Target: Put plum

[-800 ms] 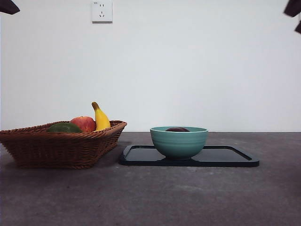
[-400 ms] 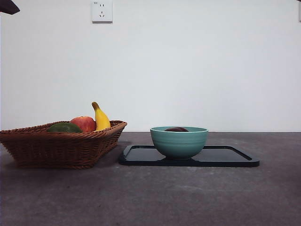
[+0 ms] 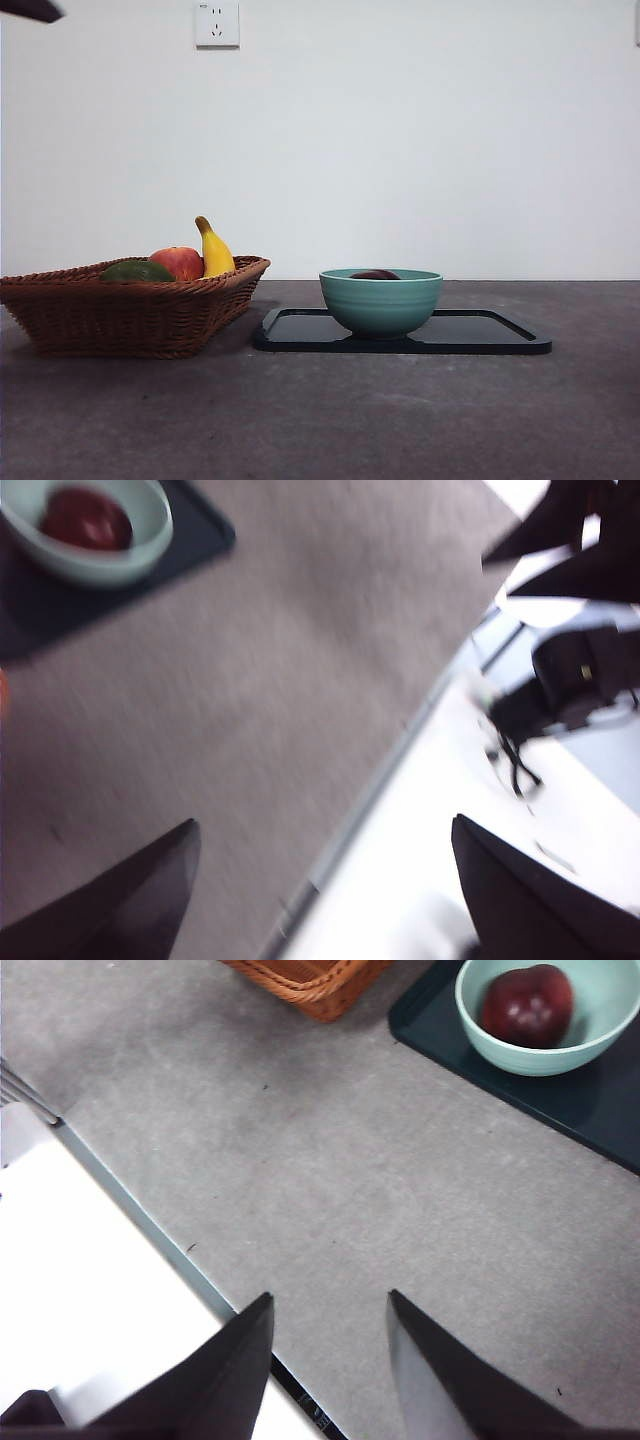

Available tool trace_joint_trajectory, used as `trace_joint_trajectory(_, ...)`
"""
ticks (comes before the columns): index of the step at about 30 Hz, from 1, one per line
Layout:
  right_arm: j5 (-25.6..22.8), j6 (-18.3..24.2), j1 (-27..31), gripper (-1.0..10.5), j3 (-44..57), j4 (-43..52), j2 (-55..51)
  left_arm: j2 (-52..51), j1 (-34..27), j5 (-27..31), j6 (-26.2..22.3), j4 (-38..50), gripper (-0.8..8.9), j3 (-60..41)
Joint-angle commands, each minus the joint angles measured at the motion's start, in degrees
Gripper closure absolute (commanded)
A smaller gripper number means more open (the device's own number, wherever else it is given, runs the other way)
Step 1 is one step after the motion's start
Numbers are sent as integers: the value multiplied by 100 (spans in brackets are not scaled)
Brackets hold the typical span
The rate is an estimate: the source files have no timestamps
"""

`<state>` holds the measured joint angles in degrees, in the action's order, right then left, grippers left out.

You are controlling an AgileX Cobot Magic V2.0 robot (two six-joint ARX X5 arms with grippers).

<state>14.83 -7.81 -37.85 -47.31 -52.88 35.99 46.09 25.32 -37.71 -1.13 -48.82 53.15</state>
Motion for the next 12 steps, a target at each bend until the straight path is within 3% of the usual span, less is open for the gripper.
trace_joint_trajectory(1,20,-59,-44,765,-39,50,22,234,72,321,199,485,407,271)
trace_joint_trajectory(7,35,-57,-44,765,-39,52,22,1274,256,1200,192,678,407,1276)
trace_joint_trajectory(12,35,-57,-44,765,-39,52,22,2470,372,1287,-109,669,407,2334)
